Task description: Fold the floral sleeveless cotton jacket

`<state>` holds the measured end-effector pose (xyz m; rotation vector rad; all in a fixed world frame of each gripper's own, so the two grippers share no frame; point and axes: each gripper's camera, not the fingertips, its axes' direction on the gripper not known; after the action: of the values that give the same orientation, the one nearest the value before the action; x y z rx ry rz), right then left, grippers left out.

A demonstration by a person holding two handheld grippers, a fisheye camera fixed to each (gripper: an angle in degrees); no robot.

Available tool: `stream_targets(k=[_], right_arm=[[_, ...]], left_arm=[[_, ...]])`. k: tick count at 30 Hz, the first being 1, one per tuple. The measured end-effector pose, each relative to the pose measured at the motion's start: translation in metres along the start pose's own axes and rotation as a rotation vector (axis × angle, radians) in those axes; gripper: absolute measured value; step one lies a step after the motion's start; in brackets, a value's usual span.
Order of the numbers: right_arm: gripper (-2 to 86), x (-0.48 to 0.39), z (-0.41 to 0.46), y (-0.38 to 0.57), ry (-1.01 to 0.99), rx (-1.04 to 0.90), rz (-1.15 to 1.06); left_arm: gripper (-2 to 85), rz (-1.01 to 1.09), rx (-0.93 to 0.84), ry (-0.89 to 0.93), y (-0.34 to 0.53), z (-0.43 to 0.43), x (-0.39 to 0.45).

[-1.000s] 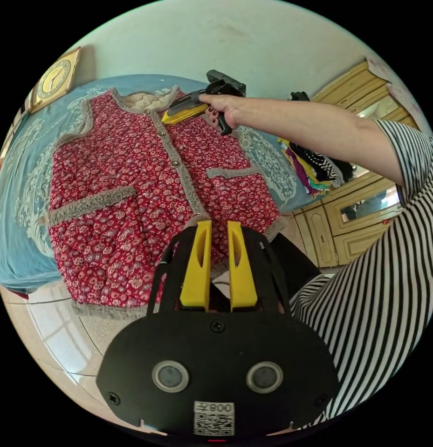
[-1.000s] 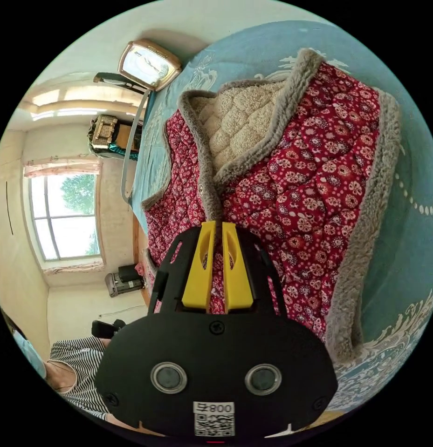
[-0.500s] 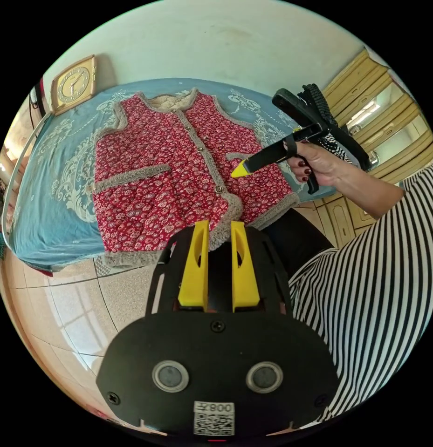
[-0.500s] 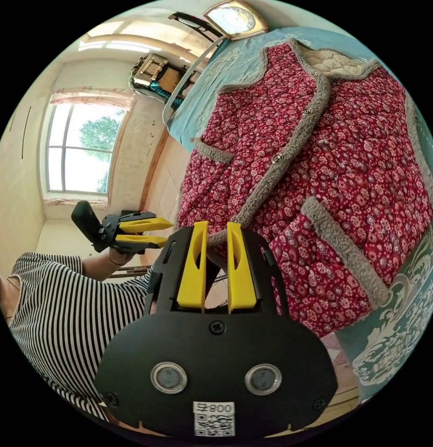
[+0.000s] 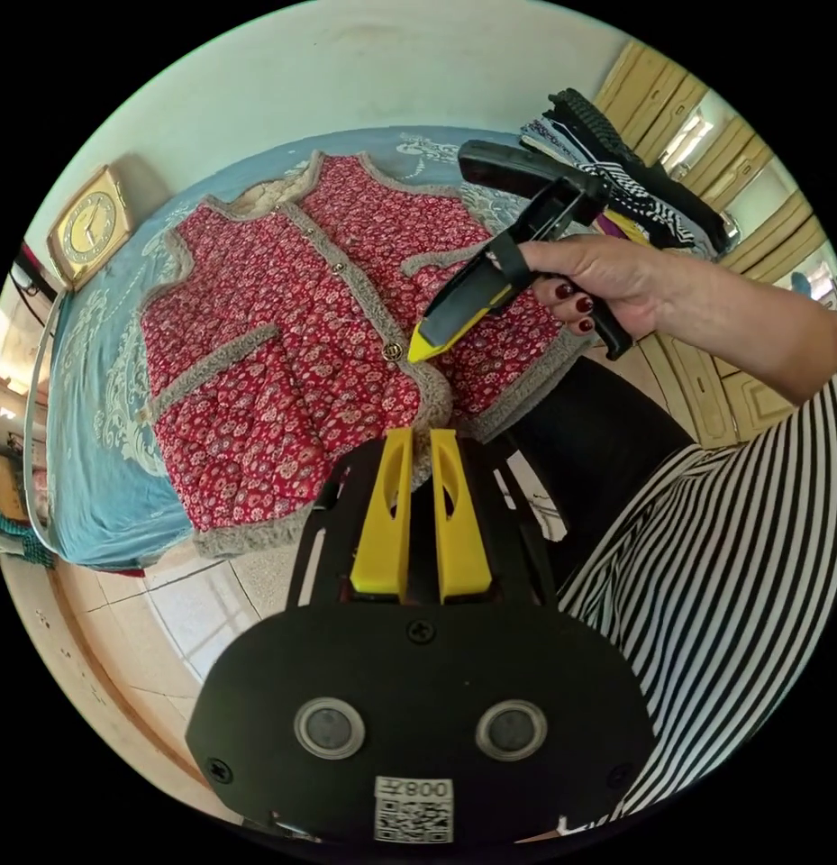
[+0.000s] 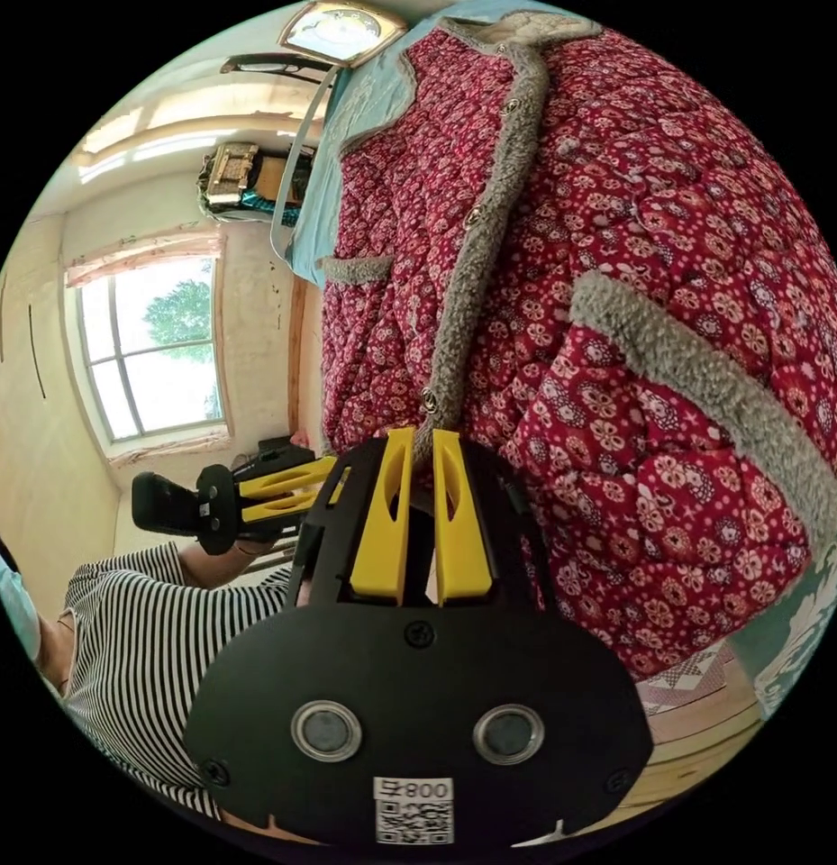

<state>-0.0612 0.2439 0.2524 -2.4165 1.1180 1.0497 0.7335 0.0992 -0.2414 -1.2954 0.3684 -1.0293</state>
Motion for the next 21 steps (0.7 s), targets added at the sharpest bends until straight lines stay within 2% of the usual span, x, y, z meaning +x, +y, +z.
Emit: stream_targets(k=[2, 7, 10, 14, 21], right_arm=[[5.3, -0.004, -0.013, 0.001, 0.065, 0.038, 0.003], [6.6, -0.006, -0.072, -0.038, 0.148, 0.236, 0.015], [6.5, -0.019, -0.097, -0.090, 0.285, 0.297, -0.012], [6.2, -0.028, -0.101, -0.160, 0.423, 0.290, -0.004], [4.0, -0.026, -0.092, -0.194, 0.384, 0.249, 0.005]], left_arm=[[3.7, 0.009, -0.100, 0.023, -0.005, 0.021, -0.003], [3.6, -0.028, -0.103, 0.118, -0.013, 0.030, -0.020], [3.7, -0.033, -0.114, 0.152, -0.016, 0.037, -0.029], [3.7, -0.039, -0.122, 0.179, -0.018, 0.047, -0.041], [3.4, -0.036, -0.135, 0.236, -0.022, 0.061, -0.064]])
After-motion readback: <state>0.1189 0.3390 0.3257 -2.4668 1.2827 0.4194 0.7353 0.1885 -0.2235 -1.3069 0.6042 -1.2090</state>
